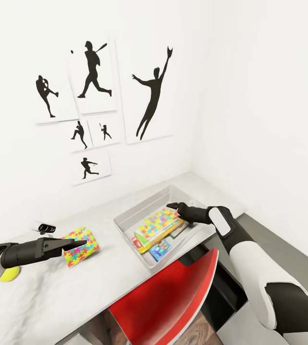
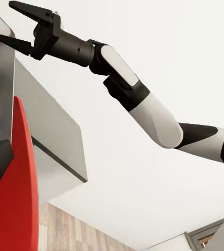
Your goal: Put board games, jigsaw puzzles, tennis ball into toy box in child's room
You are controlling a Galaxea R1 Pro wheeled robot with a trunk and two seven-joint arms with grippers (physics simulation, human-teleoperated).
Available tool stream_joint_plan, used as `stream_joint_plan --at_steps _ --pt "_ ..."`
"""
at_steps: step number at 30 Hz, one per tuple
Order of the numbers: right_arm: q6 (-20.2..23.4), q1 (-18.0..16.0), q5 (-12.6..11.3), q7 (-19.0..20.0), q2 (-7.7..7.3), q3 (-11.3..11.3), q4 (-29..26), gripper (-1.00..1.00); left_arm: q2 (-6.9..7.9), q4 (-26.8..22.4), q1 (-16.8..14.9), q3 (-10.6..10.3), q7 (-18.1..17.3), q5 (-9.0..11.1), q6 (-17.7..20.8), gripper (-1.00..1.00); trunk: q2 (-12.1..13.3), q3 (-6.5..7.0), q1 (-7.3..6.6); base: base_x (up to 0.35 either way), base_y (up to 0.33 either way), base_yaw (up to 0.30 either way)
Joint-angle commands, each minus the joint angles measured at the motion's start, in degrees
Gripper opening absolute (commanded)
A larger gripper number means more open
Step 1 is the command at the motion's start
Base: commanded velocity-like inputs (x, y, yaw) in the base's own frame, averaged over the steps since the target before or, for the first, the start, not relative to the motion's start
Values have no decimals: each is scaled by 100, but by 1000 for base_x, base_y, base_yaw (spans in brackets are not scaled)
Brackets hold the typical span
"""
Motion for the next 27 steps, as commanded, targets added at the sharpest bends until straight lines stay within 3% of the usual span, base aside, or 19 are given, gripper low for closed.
stream_joint_plan --at_steps 1,20,27 --pt "16 -4 13 15 -1 1 -3 100 3 -1 -4 -3 -16 6 61 100 -12 -12 3 0 0 0" --pt "24 51 5 40 -16 -6 -427 100 11 -1 -4 1 -18 12 61 100 -12 91 3 -42 0 0" --pt "90 60 -7 459 -4 -1 -1376 100 18 -1 -4 5 -24 14 61 100 -12 155 3 -149 48 10"
